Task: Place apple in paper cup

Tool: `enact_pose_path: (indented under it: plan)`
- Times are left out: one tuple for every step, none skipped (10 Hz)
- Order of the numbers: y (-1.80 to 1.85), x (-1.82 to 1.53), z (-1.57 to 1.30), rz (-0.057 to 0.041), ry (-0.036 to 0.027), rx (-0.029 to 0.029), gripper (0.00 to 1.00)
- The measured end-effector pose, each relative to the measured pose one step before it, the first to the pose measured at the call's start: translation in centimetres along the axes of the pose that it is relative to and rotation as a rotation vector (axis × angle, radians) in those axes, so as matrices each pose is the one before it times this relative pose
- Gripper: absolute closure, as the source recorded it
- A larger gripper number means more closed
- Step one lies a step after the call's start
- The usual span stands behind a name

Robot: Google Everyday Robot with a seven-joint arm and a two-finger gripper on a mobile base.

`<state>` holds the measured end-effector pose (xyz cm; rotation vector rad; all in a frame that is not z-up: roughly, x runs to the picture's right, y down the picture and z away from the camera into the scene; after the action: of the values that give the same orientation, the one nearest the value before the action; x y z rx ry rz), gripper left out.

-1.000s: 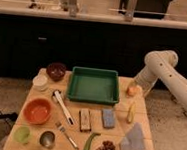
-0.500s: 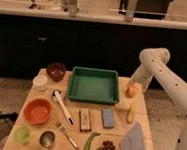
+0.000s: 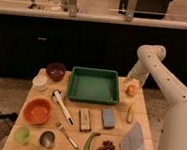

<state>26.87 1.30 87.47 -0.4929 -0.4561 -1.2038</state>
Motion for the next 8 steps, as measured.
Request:
enact_pose_path:
  plan:
    - [-0.458,0.236,0.333,-0.00833,-0.0131,0.00752,0.37]
    - [-0.389,0.35,0.604,-0.0055,-0.01707,0.00135,0.37]
    - [0.053,0.229,0.387,0.00184,-0.01081,0.00017,0.37]
    - [0.261,0.234,0.576,0.0054,-0.01524,-0.00284,0.37]
    - [0.409,0.255,0.615,0.00832,-0.01499,-0.00564,0.37]
    - [0.23,0.269,0.47,0.00702,-0.00794,-0.0065,0.37]
    - [0.136,0.165,0.375,0.00454,-0.00646,-0.00583,0.37]
    - [0.209,0.22,0.511,0.00761,-0.00984,-0.00831,0.37]
